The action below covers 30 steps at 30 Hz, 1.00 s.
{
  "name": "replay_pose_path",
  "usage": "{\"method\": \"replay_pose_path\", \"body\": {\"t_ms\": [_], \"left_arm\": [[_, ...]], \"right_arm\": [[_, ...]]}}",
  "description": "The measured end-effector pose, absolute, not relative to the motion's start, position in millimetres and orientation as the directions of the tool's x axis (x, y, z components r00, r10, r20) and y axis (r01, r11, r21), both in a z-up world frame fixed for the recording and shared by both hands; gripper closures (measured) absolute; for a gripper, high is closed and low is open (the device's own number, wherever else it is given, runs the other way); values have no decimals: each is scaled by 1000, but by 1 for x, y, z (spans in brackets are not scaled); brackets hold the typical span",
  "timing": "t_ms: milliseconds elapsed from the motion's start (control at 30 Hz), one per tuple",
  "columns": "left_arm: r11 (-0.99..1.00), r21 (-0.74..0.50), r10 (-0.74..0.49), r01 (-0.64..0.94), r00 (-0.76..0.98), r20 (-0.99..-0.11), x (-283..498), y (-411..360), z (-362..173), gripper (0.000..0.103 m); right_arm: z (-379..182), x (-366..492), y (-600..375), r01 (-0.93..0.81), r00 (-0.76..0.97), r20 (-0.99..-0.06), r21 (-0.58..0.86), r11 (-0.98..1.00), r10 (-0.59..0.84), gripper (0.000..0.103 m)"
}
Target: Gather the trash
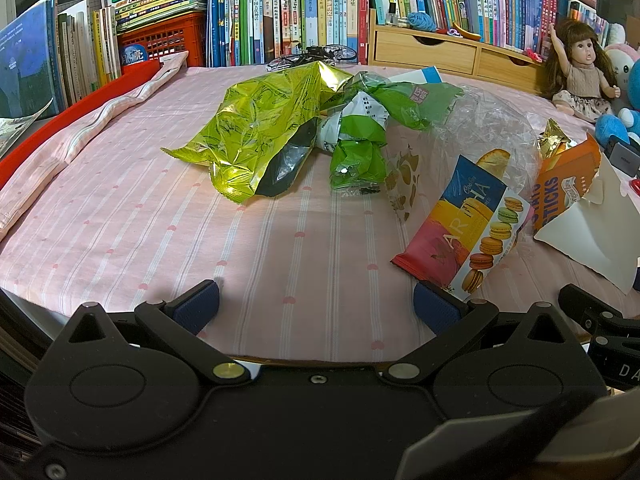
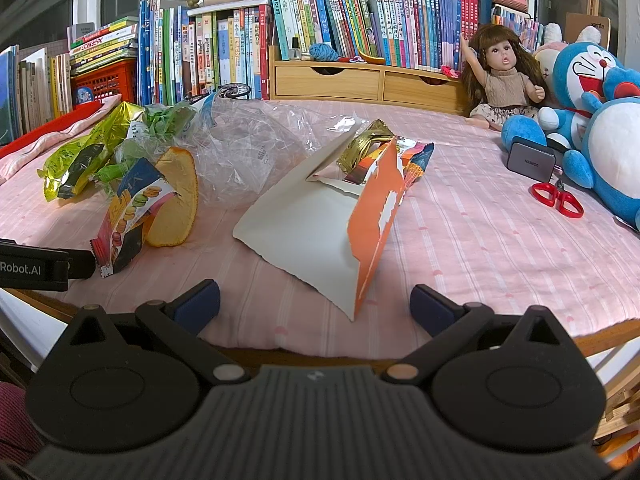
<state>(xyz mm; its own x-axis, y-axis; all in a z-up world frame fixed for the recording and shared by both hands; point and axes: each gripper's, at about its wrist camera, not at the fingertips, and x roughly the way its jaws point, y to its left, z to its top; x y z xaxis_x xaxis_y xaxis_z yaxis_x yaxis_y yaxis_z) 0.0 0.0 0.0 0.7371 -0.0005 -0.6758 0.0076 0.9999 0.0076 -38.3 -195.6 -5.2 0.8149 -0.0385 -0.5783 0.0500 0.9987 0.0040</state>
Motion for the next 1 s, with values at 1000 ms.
{"method": "replay_pose_path", "body": {"t_ms": [1000], "left_arm": [[1000,6,-11,20,734,-679,1,2,0,0]], "right_arm": [[-11,-45,-195,49,848,-529,12,999,-35,0]]}}
